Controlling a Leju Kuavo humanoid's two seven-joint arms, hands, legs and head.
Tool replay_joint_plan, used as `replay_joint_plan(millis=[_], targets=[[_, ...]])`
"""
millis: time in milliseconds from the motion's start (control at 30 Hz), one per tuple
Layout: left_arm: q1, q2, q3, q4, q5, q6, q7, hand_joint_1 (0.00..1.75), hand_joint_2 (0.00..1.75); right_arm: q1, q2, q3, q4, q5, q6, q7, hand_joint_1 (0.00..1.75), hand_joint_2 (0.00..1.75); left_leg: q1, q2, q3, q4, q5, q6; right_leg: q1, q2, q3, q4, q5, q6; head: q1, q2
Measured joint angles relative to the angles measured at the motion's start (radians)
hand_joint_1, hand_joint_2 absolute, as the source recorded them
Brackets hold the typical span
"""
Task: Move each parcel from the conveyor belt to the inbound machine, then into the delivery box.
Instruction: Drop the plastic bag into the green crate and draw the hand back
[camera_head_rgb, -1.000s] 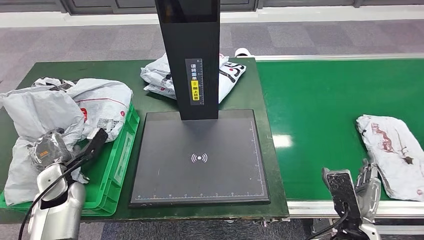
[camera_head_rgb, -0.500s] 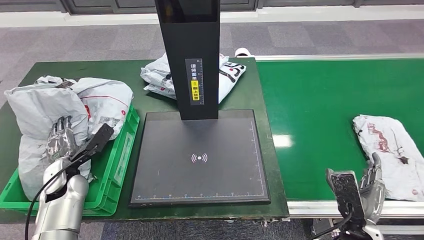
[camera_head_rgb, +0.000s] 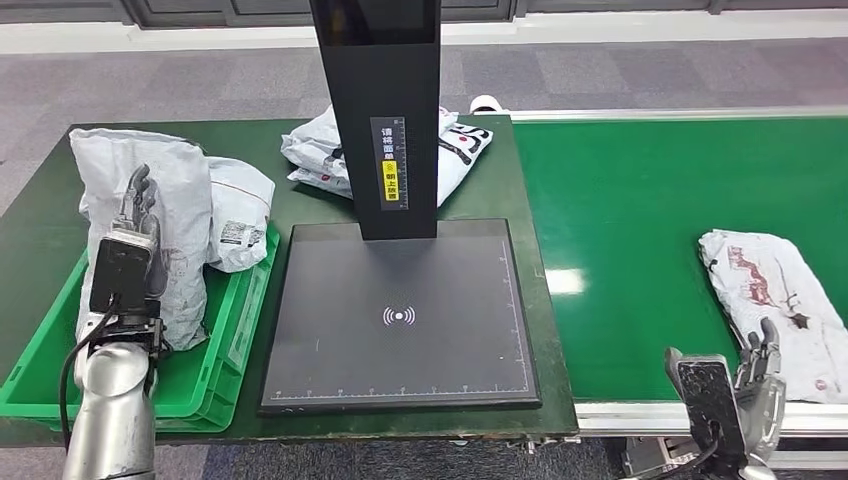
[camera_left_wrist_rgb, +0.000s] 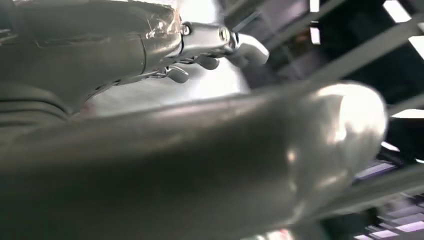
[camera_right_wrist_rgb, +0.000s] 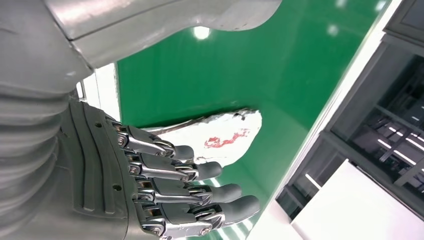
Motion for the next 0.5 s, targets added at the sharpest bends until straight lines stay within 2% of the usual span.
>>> replay_joint_plan(millis=[200,467,500], targets=[[0.05,-0.016,-0.043,-0.121,0.038,0.005,-0.005,0.0,0.0,0.002,-0.001,-0.012,0.0,-0.002,-0.002,-0.007,0.0,1.75,0.0,0.0,0.0,0.0,0.0,0.0,0.0,0.0,0.0,0.0,0.0,0.0,0.0,0.0],[0.055,-0.018,-0.066,-0.131,0.023,0.06,0.004,0.0,0.0,0.004,-0.028,-0.027,0.021,-0.002,-0.002,-0.003,0.0,1.75,0.0,0.0,0.0,0.0,0.0,0.0,0.0,0.0,0.0,0.0,0.0,0.0,0.0,0.0],[0.055,-0.018,-0.07,-0.131,0.023,0.062,0.003,0.0,0.44,0.001,-0.033,-0.034,0.028,0.017,-0.002,0.013,0.0,1.75,0.0,0.0,0.0,0.0,0.0,0.0,0.0,0.0,0.001,0.0,0.0,0.0,0.0,0.0]])
